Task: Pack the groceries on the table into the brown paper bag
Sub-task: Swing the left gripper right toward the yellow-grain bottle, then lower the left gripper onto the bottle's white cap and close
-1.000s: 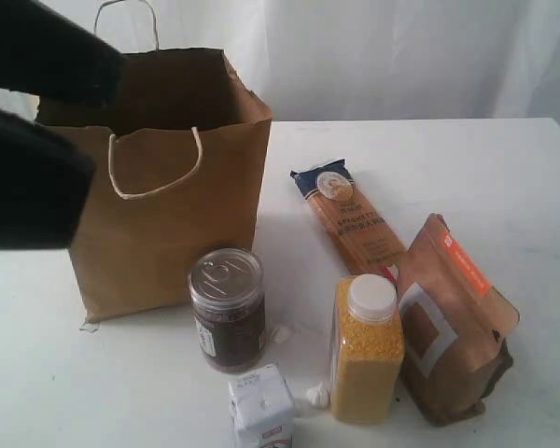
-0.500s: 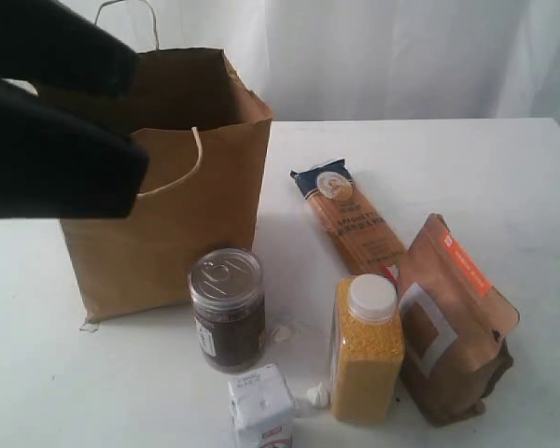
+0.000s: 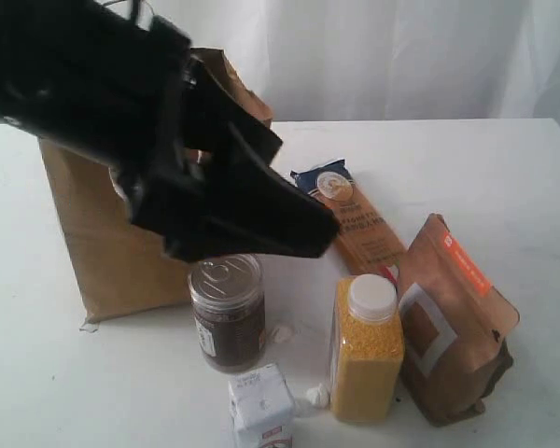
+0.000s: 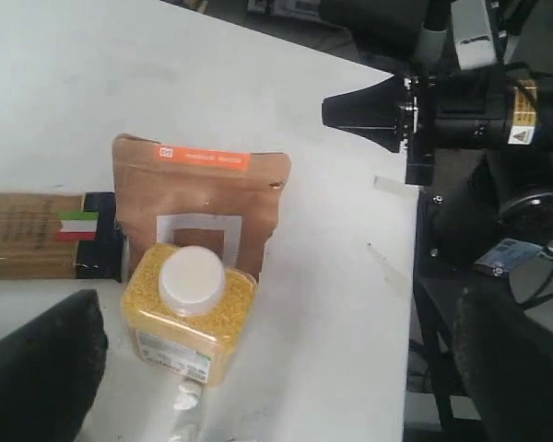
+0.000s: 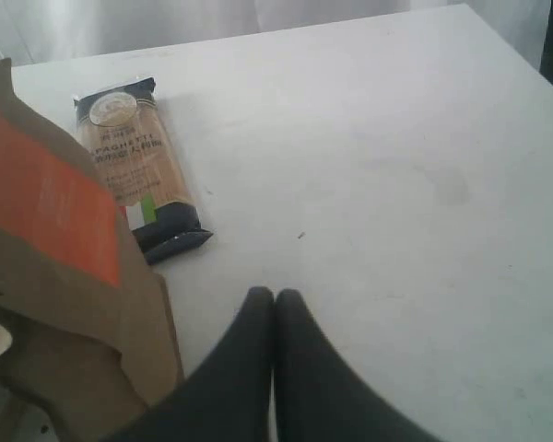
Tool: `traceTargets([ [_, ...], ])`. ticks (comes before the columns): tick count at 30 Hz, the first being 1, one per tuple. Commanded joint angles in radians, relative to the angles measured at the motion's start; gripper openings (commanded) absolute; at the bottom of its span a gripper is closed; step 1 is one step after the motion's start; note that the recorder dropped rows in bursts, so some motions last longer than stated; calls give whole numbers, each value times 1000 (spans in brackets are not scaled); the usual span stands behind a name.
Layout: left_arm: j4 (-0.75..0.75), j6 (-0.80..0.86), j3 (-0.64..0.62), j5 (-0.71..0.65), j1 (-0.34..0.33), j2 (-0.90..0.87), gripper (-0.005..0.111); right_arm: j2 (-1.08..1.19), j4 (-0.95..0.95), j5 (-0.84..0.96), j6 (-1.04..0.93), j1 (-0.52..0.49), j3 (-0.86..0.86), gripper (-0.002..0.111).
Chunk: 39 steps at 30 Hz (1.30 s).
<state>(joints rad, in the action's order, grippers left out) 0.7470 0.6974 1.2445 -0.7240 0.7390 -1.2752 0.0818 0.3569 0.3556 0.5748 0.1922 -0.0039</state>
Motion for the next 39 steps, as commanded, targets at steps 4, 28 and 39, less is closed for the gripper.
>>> traceTargets([
  [4,-341,-480,1,261,155,-128,105,-3,7,-15,6,-3,4,0],
  [28,-395,-799,48,323,223,-308,88,-3,7,-15,6,-3,4,0],
  [39,-395,-799,119,228,230,-390,95,-3,7,-13,6,-3,4,0],
])
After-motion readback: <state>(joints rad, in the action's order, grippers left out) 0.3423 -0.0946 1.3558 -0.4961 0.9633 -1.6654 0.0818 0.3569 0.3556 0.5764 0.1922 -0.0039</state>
